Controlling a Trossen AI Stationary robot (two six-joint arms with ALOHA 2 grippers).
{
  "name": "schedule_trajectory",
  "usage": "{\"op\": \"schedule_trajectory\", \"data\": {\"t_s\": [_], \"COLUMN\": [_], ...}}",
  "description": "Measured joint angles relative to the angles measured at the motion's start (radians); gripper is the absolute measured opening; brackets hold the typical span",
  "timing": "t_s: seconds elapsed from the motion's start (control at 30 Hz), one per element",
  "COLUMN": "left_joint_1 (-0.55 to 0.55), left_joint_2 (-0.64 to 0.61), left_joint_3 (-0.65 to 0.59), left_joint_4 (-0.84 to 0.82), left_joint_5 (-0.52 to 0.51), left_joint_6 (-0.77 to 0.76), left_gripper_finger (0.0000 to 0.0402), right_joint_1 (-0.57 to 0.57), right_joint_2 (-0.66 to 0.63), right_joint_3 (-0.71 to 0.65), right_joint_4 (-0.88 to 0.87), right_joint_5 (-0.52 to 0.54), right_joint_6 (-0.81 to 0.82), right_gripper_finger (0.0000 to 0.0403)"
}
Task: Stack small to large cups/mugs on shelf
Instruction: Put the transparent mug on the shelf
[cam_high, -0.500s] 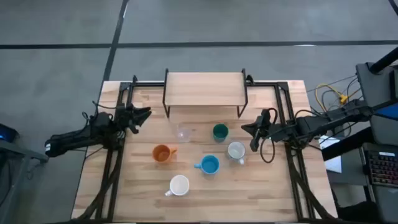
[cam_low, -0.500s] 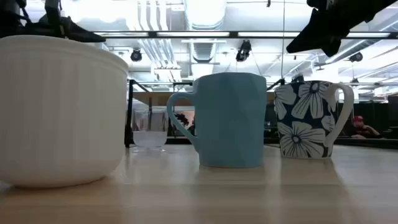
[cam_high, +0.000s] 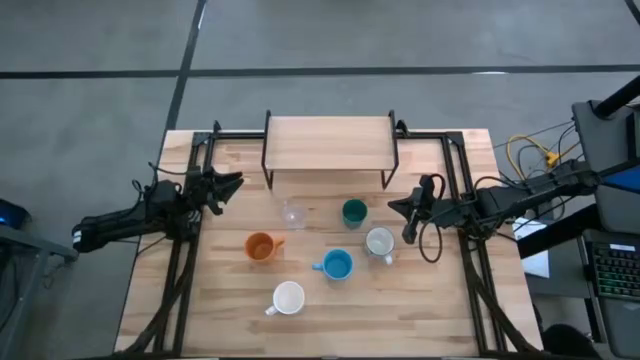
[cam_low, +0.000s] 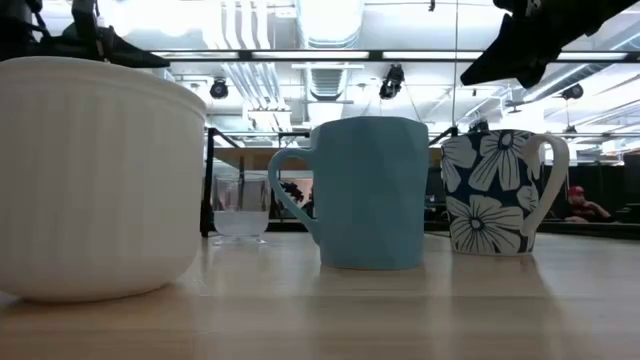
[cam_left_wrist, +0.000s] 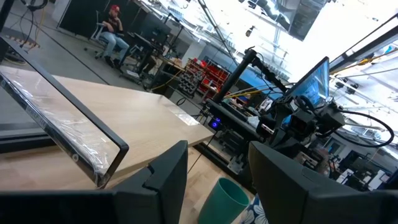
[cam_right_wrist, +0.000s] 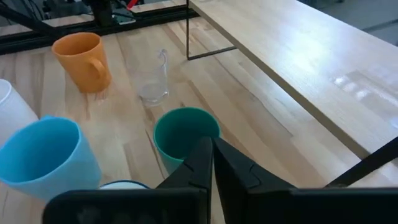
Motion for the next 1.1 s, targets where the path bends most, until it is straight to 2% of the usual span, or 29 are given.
{"op": "schedule_trajectory", "data": {"t_s": [0.33,0.6,0.7,0.83,1.0,1.1], "left_joint_1": [0.000,0.000,0.000,0.000,0.000,0.000], "left_joint_2": [0.002,0.002,0.002,0.000,0.000,0.000], "left_joint_3": [0.000,0.000,-0.001,-0.001,-0.001,-0.001], "left_joint_4": [0.000,-0.001,-0.001,0.000,-0.001,-0.001], "left_joint_5": [0.000,0.000,0.000,0.001,0.001,0.001], "left_joint_6": [0.004,0.009,0.016,0.027,0.031,0.036], "left_gripper_finger": [0.0157,0.0157,0.0157,0.0157,0.0157,0.0157], "right_joint_1": [0.000,0.000,0.000,-0.014,-0.081,-0.126], "right_joint_2": [0.000,0.031,0.066,0.143,0.297,0.401], "right_joint_3": [0.000,0.000,0.016,0.098,0.278,0.398], "right_joint_4": [0.067,0.502,0.576,0.498,0.221,0.067], "right_joint_5": [-0.001,0.002,-0.005,-0.030,-0.123,-0.209], "right_joint_6": [-0.187,-0.482,-0.533,-0.524,-0.410,-0.398], "right_gripper_finger": [0.0009,0.0009,0.0009,0.0009,0.0009,0.0009]}}
